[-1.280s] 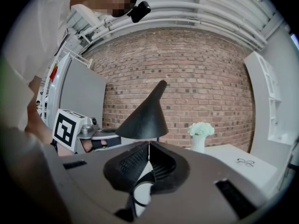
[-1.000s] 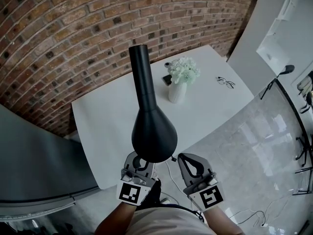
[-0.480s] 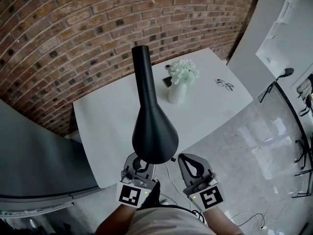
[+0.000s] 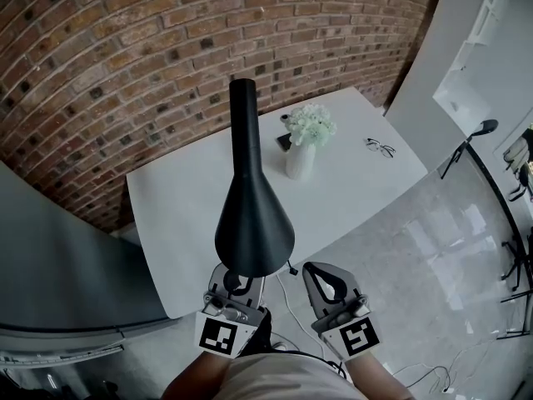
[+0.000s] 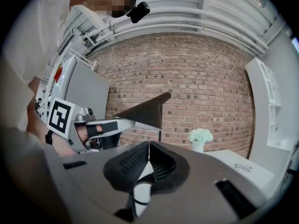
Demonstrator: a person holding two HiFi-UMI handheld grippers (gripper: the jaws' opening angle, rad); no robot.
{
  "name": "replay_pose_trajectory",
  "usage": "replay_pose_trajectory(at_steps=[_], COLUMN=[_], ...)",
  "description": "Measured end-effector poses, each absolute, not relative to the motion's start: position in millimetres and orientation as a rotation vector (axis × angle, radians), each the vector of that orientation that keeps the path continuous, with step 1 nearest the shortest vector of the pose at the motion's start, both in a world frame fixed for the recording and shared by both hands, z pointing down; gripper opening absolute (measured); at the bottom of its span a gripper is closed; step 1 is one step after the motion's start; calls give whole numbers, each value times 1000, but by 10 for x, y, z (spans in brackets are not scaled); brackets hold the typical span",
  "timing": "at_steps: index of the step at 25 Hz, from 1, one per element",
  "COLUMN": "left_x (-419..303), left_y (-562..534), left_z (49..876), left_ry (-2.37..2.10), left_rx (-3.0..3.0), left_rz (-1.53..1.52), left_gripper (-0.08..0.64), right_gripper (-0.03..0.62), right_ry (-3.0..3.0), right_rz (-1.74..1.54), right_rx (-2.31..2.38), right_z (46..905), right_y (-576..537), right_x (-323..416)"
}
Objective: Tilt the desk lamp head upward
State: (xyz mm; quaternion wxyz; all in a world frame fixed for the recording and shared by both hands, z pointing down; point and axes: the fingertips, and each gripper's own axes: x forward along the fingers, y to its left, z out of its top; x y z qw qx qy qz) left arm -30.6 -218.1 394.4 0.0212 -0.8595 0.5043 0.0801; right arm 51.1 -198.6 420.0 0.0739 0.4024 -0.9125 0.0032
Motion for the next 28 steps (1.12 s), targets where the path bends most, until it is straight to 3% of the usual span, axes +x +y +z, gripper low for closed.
replay_pose_trajectory(at_steps=[28], left_x=[-442], left_y=[-1893], left_z=[3259], left_ry=[1525], left_rx=[-2533], left_rz=[219], left_gripper=[8], right_gripper=[17], right_ry=[-2798], right_rz=[-45], right_rx=[1196], right_z=[4005], right_y=[-1738], right_x=[344])
